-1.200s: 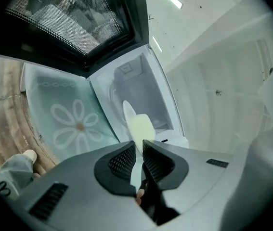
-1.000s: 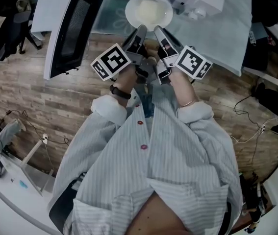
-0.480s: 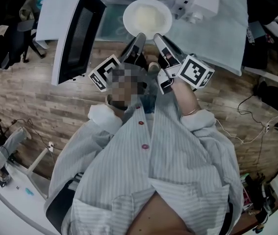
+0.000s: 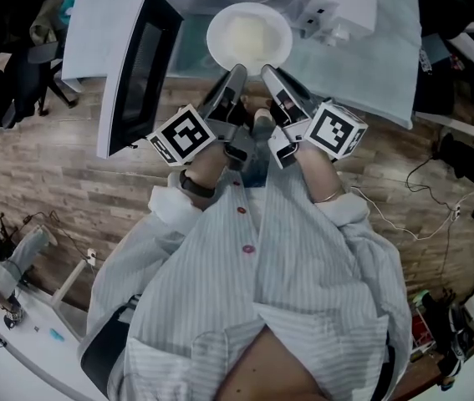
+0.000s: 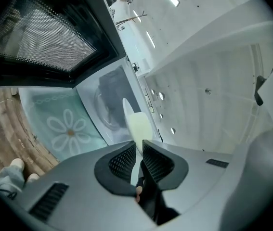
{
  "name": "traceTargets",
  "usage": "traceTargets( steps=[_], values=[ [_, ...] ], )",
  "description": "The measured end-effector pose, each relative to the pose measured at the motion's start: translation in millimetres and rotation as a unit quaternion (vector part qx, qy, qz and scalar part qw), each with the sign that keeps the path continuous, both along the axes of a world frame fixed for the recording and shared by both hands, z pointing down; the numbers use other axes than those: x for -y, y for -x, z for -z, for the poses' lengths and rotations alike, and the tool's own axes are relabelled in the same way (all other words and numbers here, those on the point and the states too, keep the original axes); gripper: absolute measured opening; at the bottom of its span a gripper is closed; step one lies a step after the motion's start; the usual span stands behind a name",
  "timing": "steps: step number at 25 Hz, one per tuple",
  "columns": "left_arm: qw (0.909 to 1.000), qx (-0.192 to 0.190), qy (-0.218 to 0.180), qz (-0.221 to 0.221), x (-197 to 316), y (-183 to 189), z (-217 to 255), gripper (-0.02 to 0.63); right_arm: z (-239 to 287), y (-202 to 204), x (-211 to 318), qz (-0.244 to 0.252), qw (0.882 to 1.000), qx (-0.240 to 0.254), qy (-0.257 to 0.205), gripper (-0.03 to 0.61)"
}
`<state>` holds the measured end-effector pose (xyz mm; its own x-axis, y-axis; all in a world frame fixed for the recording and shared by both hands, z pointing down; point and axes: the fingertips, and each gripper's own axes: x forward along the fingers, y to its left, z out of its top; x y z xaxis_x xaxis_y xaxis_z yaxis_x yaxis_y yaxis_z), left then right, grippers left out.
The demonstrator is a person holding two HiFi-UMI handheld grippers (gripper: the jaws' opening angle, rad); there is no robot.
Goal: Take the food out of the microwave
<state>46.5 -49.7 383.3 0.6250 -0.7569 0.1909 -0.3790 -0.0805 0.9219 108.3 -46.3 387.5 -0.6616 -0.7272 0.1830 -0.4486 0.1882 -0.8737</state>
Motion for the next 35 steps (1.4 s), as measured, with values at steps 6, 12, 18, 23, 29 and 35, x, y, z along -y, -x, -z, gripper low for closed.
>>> traceTargets(
  steps=[6,12,18,23,29,35],
  values=[
    [0.9998,-0.005,-0.013,-0.012,0,-4,10,0.052,15,-1,2,0.008,1.0,0.002,-0.026,0.084],
    [0.9994,-0.011,-0.022,-0.023,0,-9,18,0.051,23,-7,0,0.002,1.0,0.001,-0.031,0.084],
    [0.999,-0.017,-0.027,-0.031,3,-16,22,0.051,27,-13,2,-0.004,0.999,0.002,-0.038,0.084],
    [0.9989,-0.014,-0.03,-0.034,6,-16,23,0.051,30,-13,4,-0.004,0.999,0.002,-0.039,0.084],
    [0.9989,-0.015,-0.031,-0.032,7,-15,23,0.051,29,-12,5,-0.002,0.999,0.003,-0.039,0.084],
    [0.999,-0.015,-0.03,-0.027,7,-13,22,0.051,28,-11,5,0.0,0.999,0.001,-0.036,0.084]
  ],
)
